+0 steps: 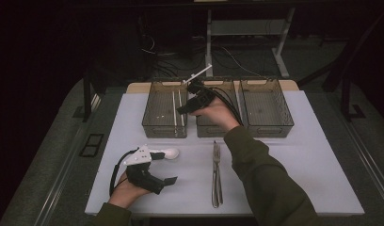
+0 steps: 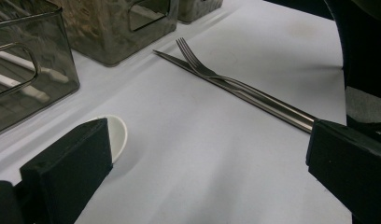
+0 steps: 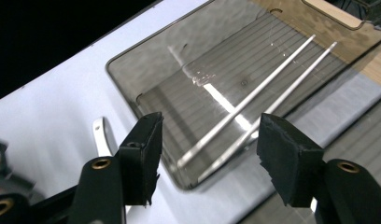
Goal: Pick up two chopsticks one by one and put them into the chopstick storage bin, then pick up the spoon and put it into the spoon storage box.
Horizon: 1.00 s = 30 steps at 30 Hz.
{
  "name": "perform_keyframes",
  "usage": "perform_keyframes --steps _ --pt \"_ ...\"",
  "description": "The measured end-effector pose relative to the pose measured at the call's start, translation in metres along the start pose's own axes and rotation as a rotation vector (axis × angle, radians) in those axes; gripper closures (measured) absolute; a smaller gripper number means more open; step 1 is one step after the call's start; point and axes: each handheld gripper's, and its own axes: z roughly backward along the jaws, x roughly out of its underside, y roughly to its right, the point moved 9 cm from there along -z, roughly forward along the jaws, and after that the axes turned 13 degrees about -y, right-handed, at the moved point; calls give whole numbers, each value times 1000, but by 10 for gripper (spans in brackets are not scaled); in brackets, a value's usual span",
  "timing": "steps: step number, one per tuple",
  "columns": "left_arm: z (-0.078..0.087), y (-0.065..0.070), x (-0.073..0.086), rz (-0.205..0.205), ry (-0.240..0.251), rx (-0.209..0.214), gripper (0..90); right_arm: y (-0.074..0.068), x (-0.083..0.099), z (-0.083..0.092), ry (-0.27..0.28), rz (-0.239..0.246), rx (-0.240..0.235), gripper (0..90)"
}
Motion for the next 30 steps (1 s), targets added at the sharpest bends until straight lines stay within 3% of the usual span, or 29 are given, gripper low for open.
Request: perform_keyframes --steps 7,14,24,28,30 --pt "-2 -1 0 5 -8 -6 0 -9 34 21 70 60 -13 369" --pt "-1 -4 1 12 -13 -16 0 -10 74 38 117 79 -3 335" --pt "-3 -8 2 29 -17 -27 0 -5 140 54 129 48 -33 285" --pt "-4 -9 2 24 -21 -26 0 -2 164 64 186 34 -33 260" --pt "-4 -10 2 25 -23 -29 0 3 175 68 209 16 -7 231"
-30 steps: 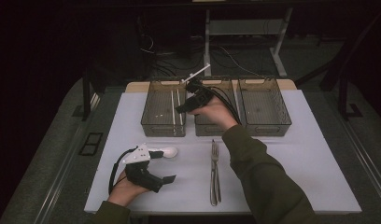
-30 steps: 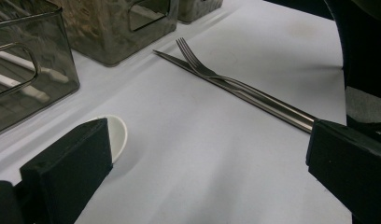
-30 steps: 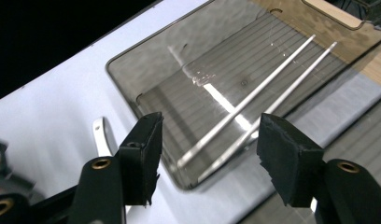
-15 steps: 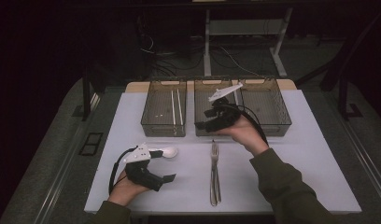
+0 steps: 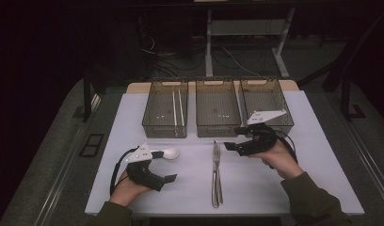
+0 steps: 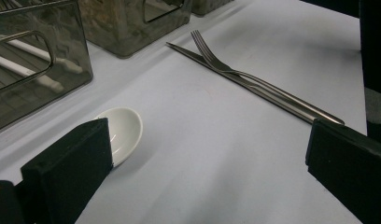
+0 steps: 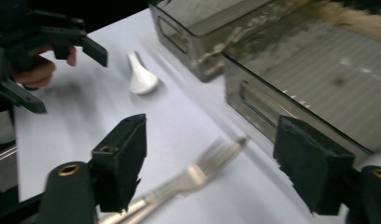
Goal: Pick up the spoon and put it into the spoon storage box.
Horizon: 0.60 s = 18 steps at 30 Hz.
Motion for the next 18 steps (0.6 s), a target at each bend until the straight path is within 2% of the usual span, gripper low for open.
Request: perform_keyframes --steps 5,7,13,16,18 --pt "1 2 -1 -5 3 -5 0 12 26 15 47 -36 56 203" --pt "2 2 -2 -3 6 -13 0 16 38 20 59 -36 81 201" --pt "6 0 -8 -15 18 -24 0 20 71 26 61 -22 105 199" --pt "7 -3 -10 -16 20 -29 0 21 84 27 68 -41 101 191" --pt "8 -4 -11 -19 22 -29 0 23 94 26 53 -39 117 191"
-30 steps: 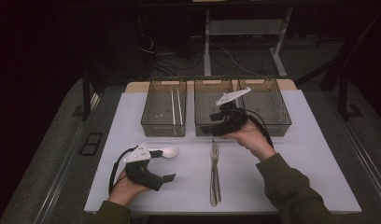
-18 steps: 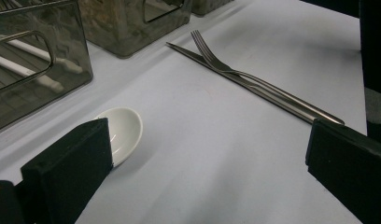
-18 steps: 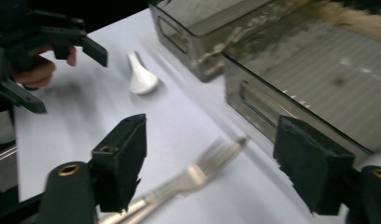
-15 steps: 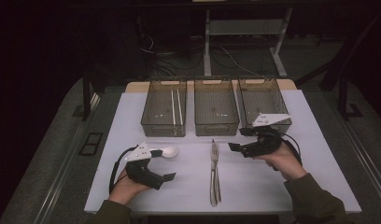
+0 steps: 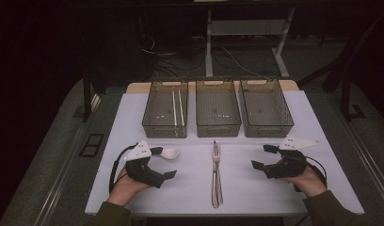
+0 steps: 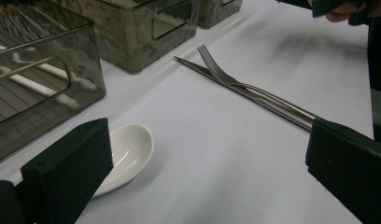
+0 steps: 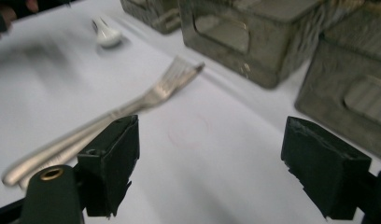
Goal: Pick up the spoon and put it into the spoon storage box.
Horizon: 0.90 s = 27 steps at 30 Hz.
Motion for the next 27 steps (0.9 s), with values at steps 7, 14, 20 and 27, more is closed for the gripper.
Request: perform_keyframes --steps 7,14,20,27 --pt "1 -7 -6 -2 6 -2 0 4 24 4 28 -11 9 188" --pt "8 -15 -16 -29 11 -11 29 8 39 11 27 -22 40 183" --pt "14 -30 -25 -48 12 -20 136 10 41 11 28 -44 39 183" --pt "17 -58 -27 -31 2 -28 235 9 42 8 14 -46 41 181"
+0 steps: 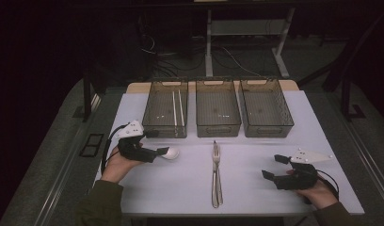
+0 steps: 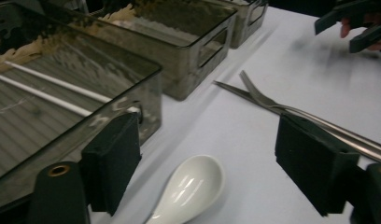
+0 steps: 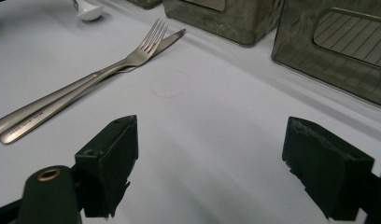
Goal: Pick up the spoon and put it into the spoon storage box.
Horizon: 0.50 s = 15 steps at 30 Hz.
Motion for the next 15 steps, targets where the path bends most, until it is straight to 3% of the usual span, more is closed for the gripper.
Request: perform_keyframes --steps 3,7,12,15 --pt "-1 -10 2 9 -10 -8 280 1 -1 1 4 -10 1 182" --pt "-5 -23 8 21 -33 -13 409 2 0 2 4 -15 2 182" --pt "-14 -39 22 62 -93 -49 683 1 -1 3 6 -16 2 182" --pt "-18 -47 30 91 -119 -46 848 1 -1 3 6 -14 2 182"
